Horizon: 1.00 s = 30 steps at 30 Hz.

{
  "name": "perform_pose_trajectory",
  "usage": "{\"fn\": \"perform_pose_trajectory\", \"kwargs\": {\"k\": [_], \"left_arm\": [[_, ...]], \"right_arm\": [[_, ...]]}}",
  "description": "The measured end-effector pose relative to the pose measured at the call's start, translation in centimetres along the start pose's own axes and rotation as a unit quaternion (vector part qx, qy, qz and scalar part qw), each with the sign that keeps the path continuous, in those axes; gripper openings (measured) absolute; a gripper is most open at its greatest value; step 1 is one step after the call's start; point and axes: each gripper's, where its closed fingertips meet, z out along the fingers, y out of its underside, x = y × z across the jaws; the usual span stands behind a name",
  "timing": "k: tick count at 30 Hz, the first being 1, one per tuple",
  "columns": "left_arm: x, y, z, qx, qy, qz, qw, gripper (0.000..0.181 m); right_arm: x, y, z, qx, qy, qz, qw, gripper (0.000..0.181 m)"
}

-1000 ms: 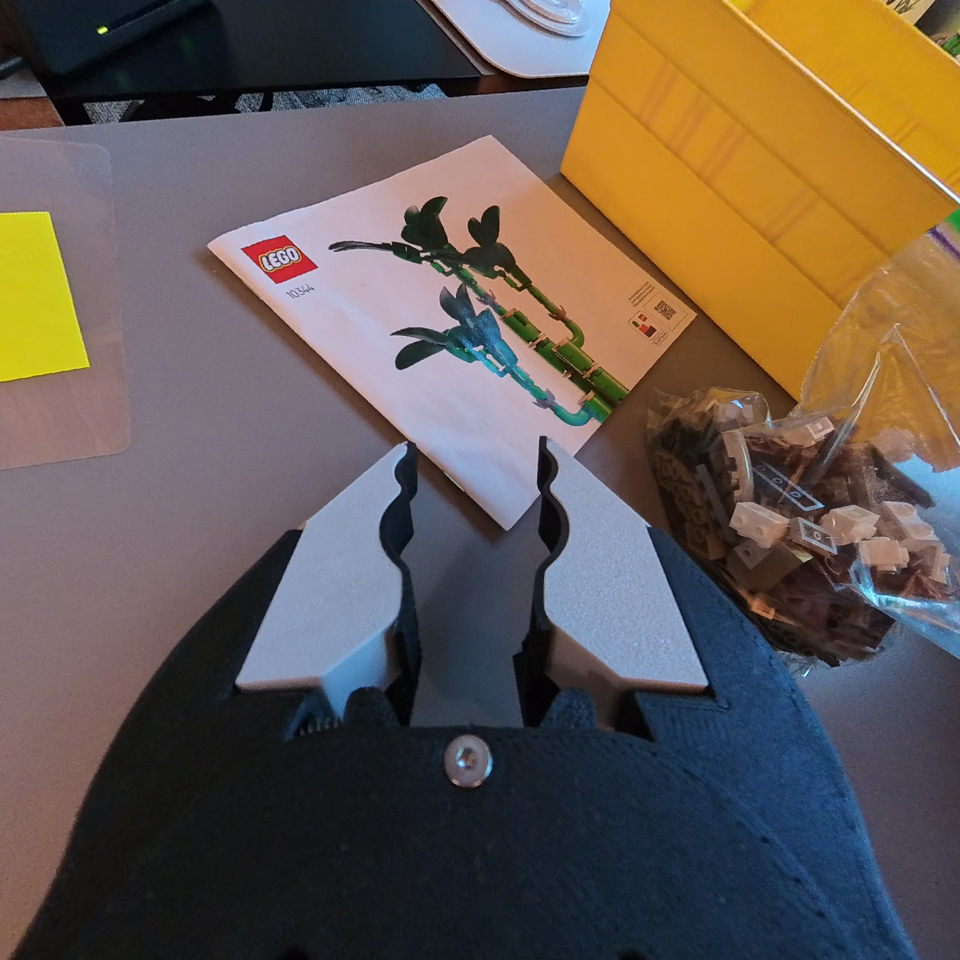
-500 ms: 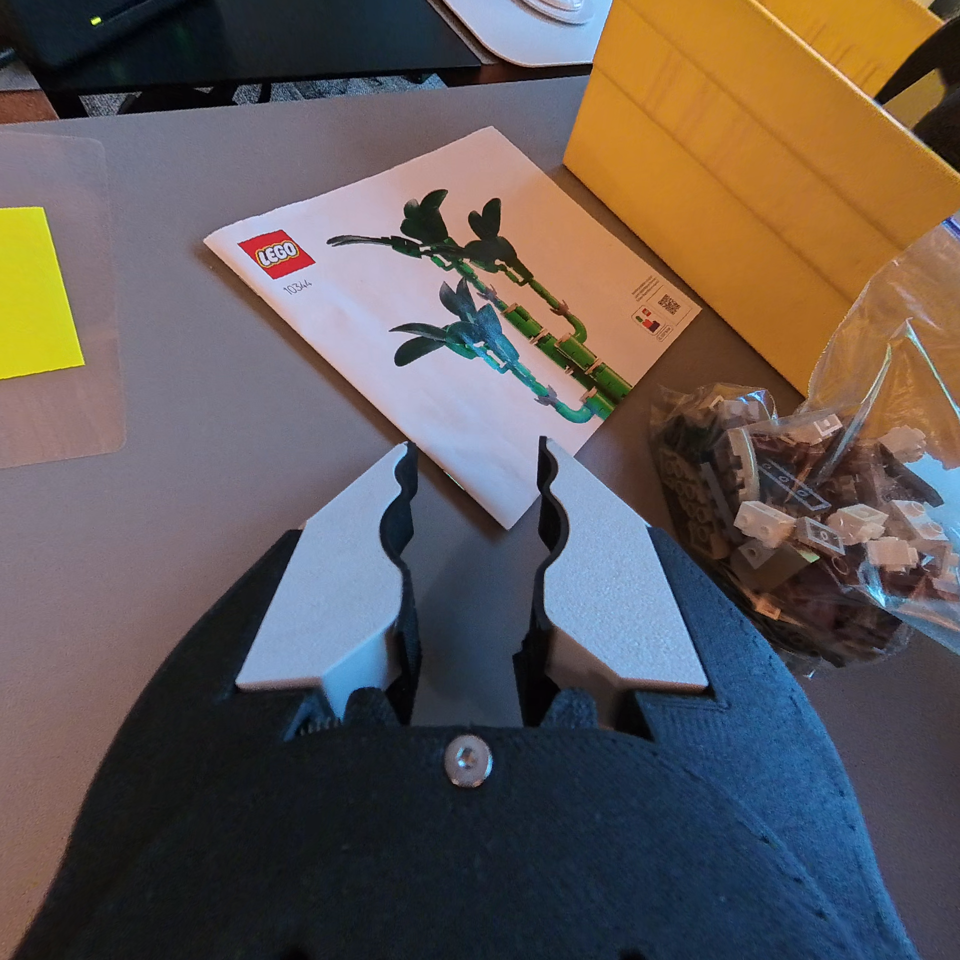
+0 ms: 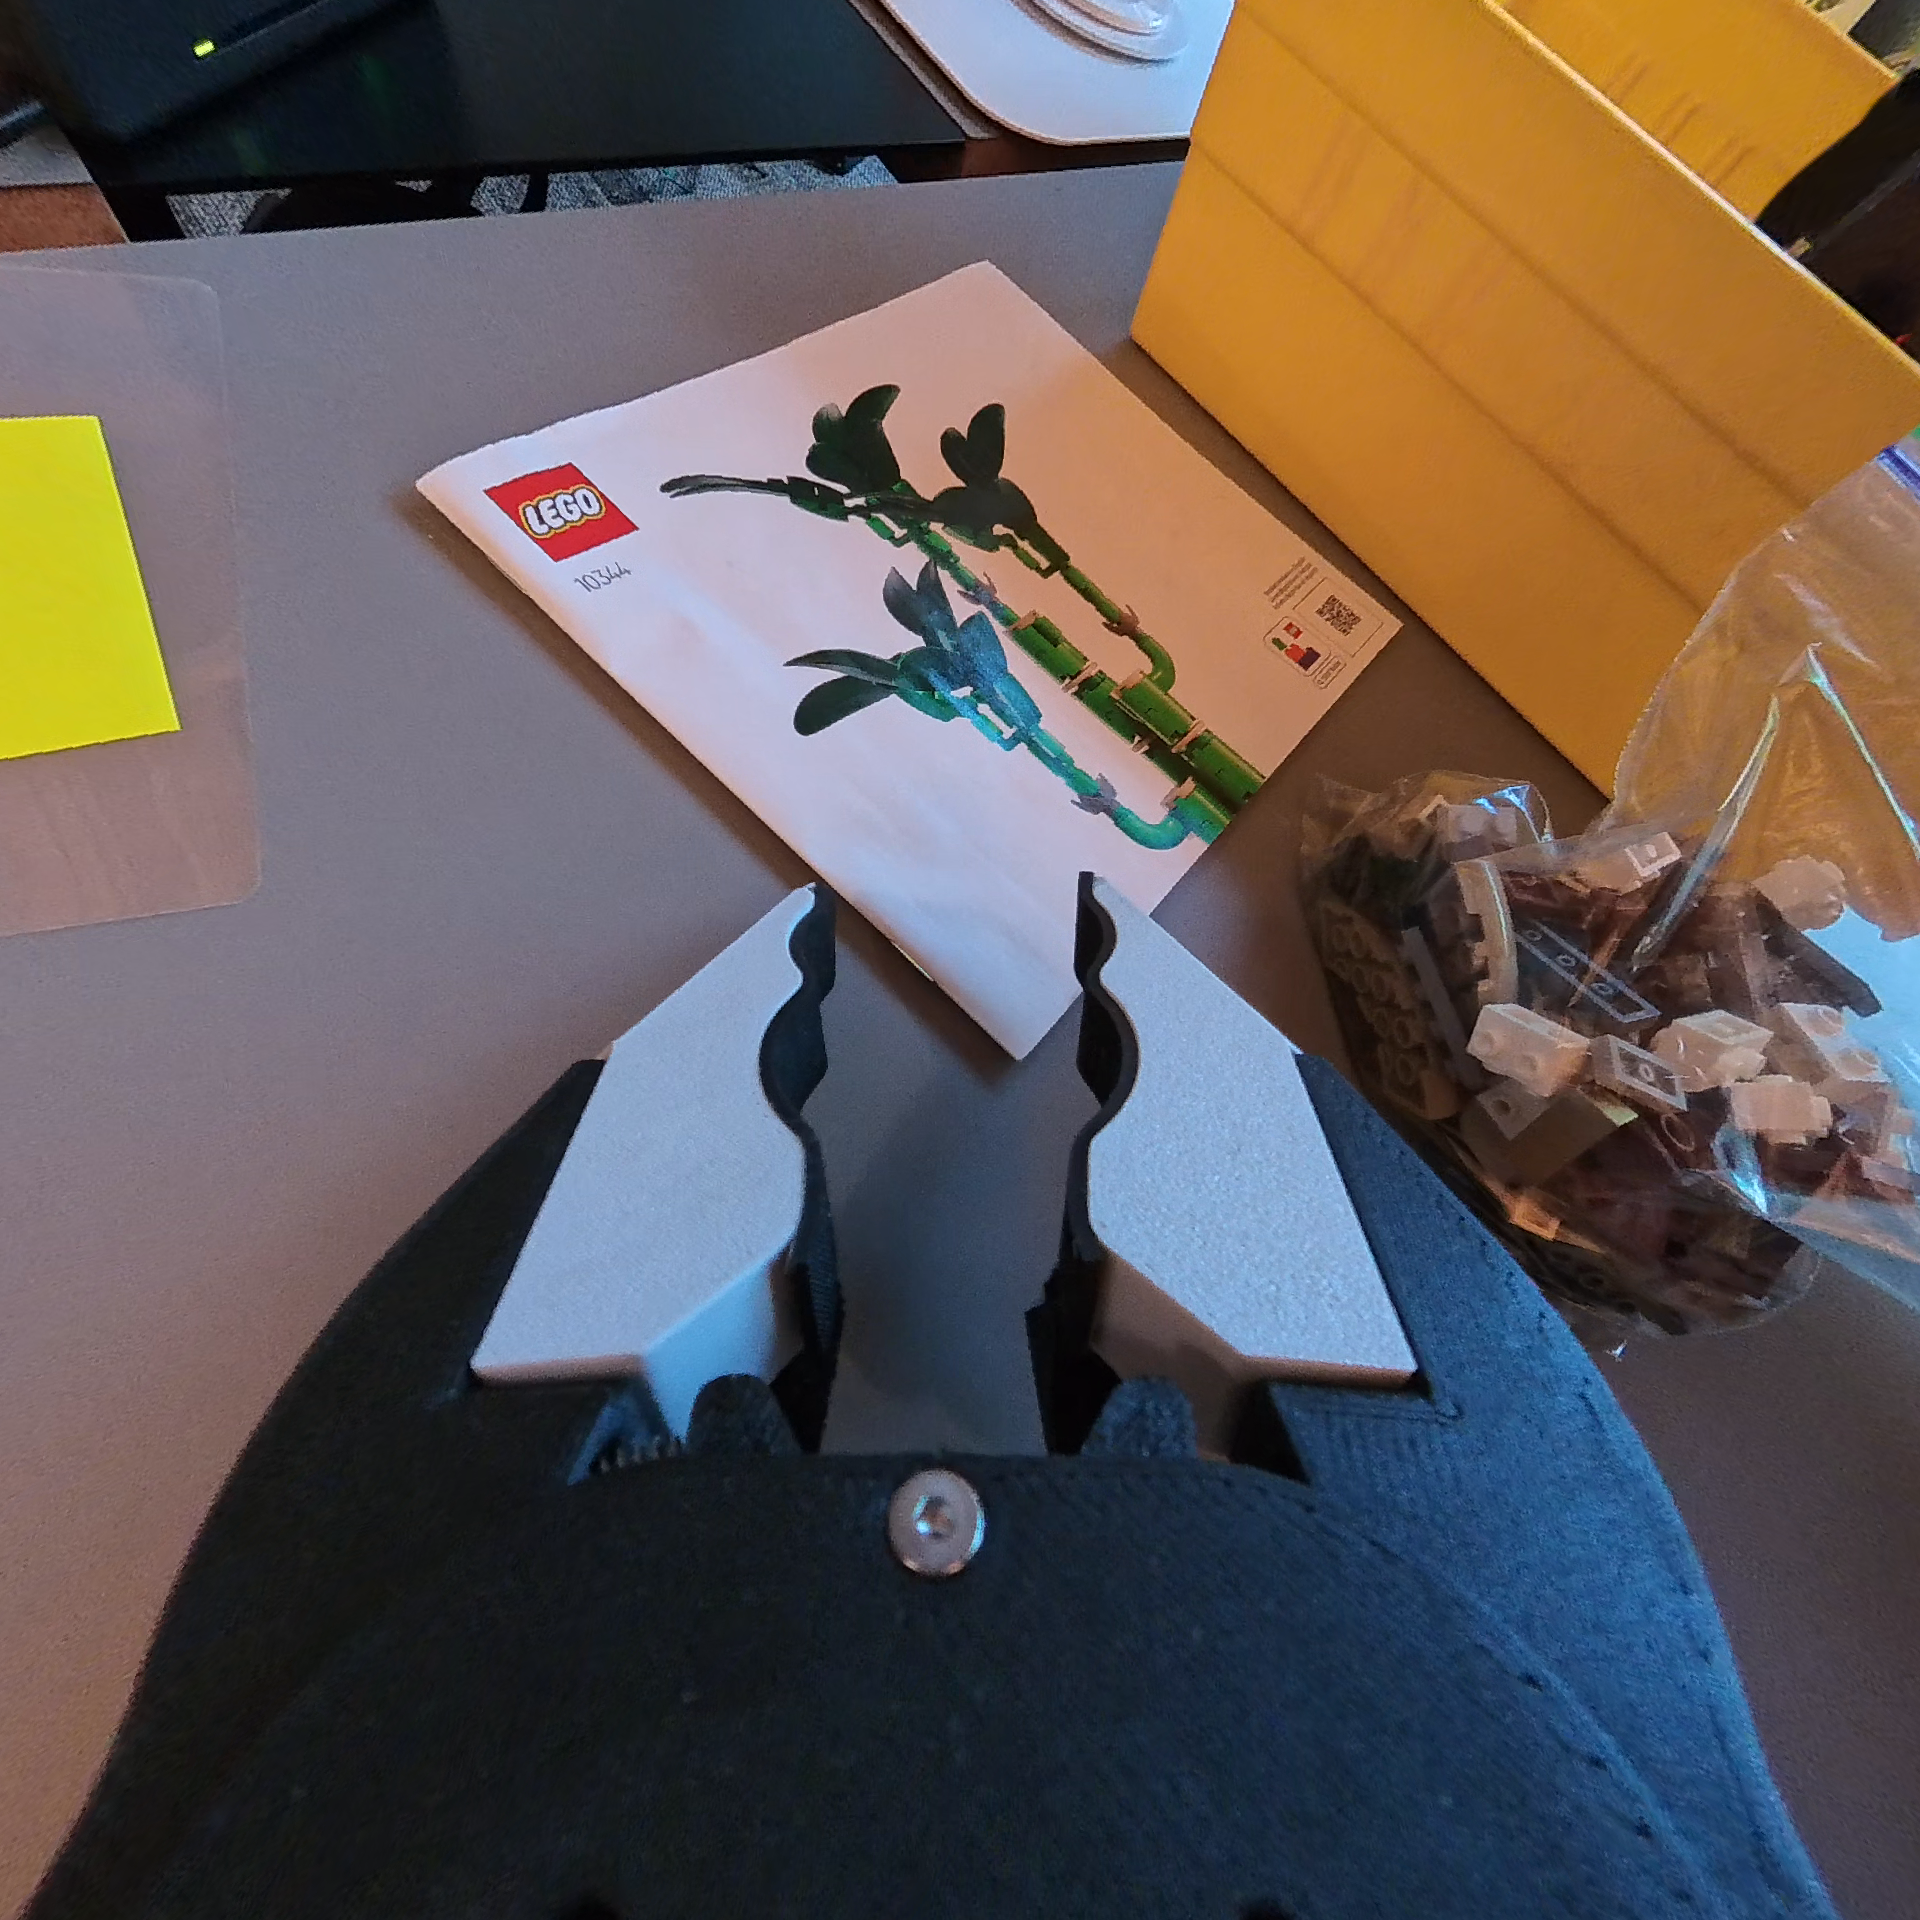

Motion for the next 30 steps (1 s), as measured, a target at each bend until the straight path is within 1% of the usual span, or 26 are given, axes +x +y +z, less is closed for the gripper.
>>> {"fn": "perform_pose_trajectory", "kwargs": {"k": [1, 6, 12, 14, 18, 20, 23, 27, 30], "left_arm": [[0.0, 0.0, 0.0, 0.0, 0.0, 0.0, 1.0, 0.045], [0.0, 0.0, 0.0, 0.001, 0.0, 0.0, 1.0, 0.045], [0.0, -0.1, -0.1, 0.002, 0.0, 0.0, 1.0, 0.045], [0.0, -0.1, 0.0, 0.001, 0.0, 0.0, 1.0, 0.045], [0.0, -0.1, 0.0, 0.002, 0.0, 0.0, 1.0, 0.045], [0.0, -0.1, 0.0, 0.002, 0.0, -0.001, 1.0, 0.045], [0.0, -0.1, 0.0, 0.002, 0.0, -0.001, 1.0, 0.045], [0.0, 0.0, 0.0, 0.001, -0.001, -0.001, 1.0, 0.045], [0.0, 0.0, 0.0, 0.0, -0.001, 0.0, 1.0, 0.045]], "right_arm": [[-0.3, 0.1, 0.1, 0.001, -0.003, 0.004, 1.0, 0.021], [-0.2, 0.1, 0.0, 0.003, 0.004, 0.009, 1.0, 0.021], [-0.2, 0.2, -0.3, 0.005, 0.029, 0.0, 1.0, 0.018], [-0.5, 0.3, -0.7, 0.016, 0.03, 0.002, 0.999, 0.015], [-1.2, -0.2, -1.8, 0.055, 0.045, -0.002, 0.997, 0.015], [-1.7, -0.8, -2.9, 0.09, 0.056, -0.007, 0.994, 0.015], [-2.4, -2.3, -5.7, 0.177, 0.076, -0.001, 0.981, 0.015], [-3.8, -4.1, -10.5, 0.302, 0.104, -0.002, 0.948, 0.014], [-4.9, -5.4, -14.0, 0.371, 0.122, -0.014, 0.921, 0.015]]}}
